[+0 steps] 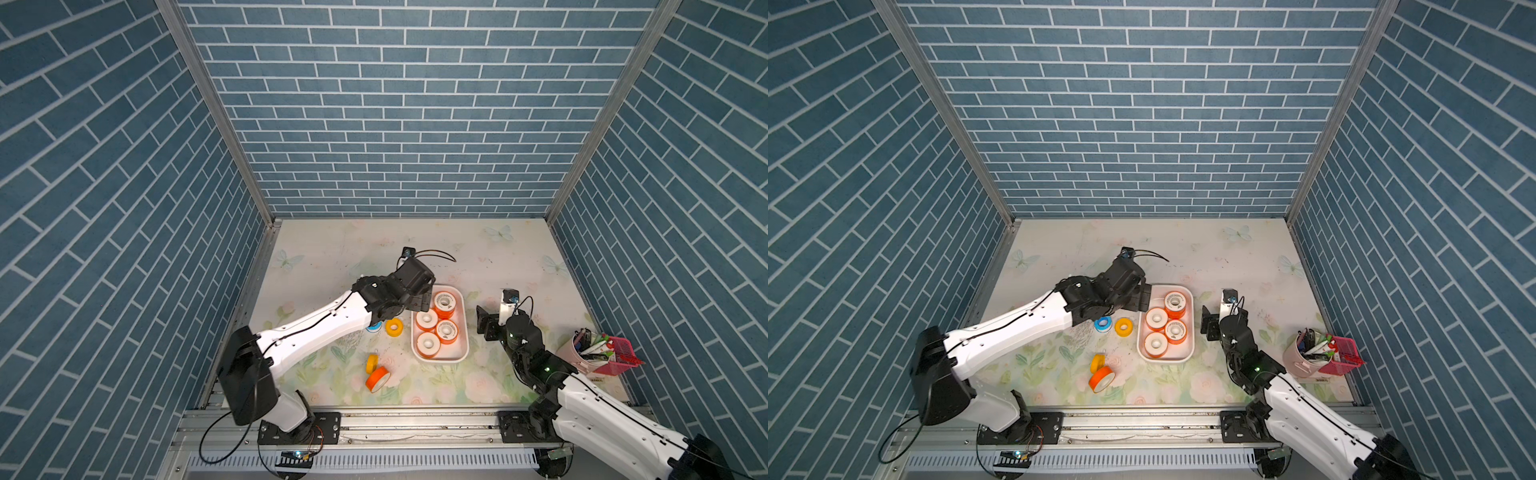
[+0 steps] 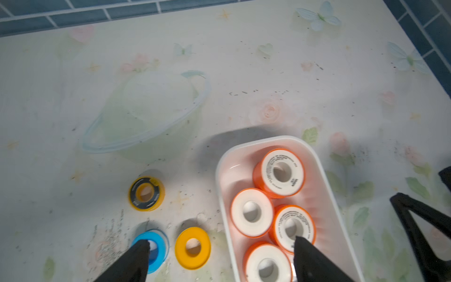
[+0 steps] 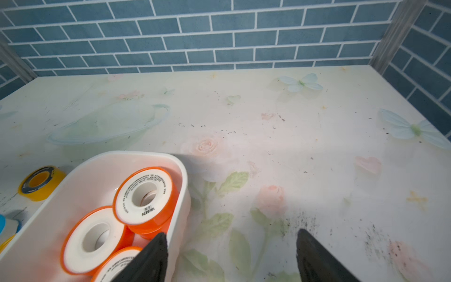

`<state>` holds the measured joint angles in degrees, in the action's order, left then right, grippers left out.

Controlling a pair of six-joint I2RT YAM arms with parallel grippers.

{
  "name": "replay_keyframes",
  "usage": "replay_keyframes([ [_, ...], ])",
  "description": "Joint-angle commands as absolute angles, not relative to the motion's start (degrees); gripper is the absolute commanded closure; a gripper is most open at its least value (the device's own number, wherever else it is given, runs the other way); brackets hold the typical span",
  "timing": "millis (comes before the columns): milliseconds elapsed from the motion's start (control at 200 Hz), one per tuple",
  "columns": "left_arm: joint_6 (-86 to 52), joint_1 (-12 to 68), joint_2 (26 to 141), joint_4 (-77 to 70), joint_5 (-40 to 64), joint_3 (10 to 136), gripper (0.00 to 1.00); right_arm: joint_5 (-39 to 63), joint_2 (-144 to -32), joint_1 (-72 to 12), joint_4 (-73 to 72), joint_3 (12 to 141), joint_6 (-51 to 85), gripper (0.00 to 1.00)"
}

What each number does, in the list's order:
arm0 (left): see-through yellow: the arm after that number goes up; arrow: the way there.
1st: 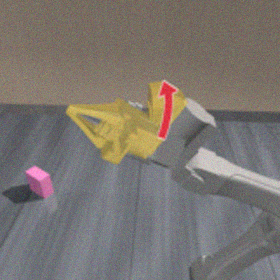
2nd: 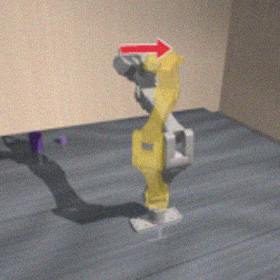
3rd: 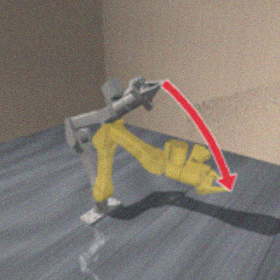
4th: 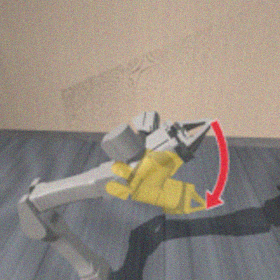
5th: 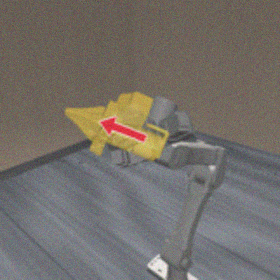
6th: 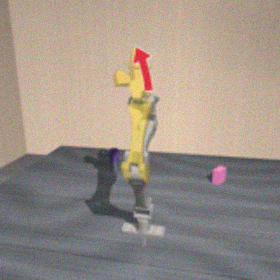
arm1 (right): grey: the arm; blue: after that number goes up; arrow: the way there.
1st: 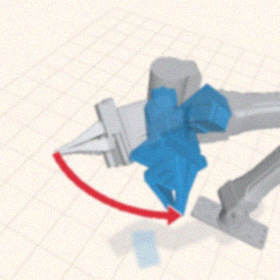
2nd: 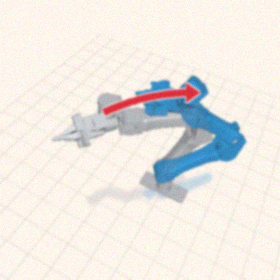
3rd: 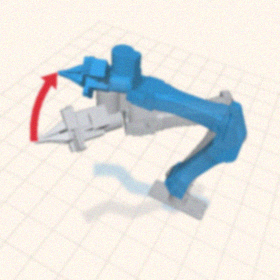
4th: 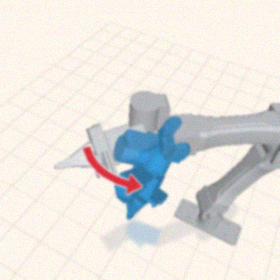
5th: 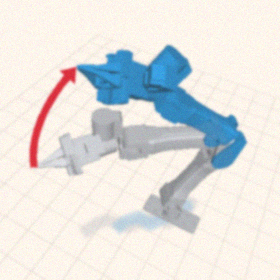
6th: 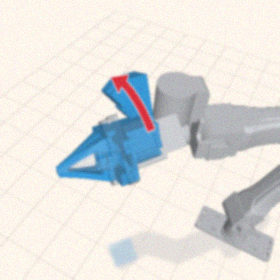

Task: Put the sealing tape into the storage box
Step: Place the sealing tape in the storage box, then pick up the sealing tape at the center of the board.

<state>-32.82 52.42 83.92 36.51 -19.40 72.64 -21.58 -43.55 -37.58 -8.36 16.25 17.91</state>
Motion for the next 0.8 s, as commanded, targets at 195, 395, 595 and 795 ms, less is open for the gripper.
replay_keyframes([
  [195,-34.48,40.67,63.39,42.92,-26.00,58.84,0.02,-2.42,-55.93,-39.29,0.31,34.40,14.24,0.18],
  [395,-28.37,20.86,56.66,41.23,-19.63,53.71,0.00,-0.49,-67.56,-48.98,8.32,46.05,17.49,0.14],
  [595,-25.42,8.97,57.90,38.32,-13.42,52.51,0.00,6.96,-78.87,-56.03,13.04,56.29,18.90,0.14],
  [795,-25.20,5.80,58.03,36.76,-11.38,51.25,0.00,9.45,-87.29,-62.19,19.51,64.38,18.13,0.11],
])
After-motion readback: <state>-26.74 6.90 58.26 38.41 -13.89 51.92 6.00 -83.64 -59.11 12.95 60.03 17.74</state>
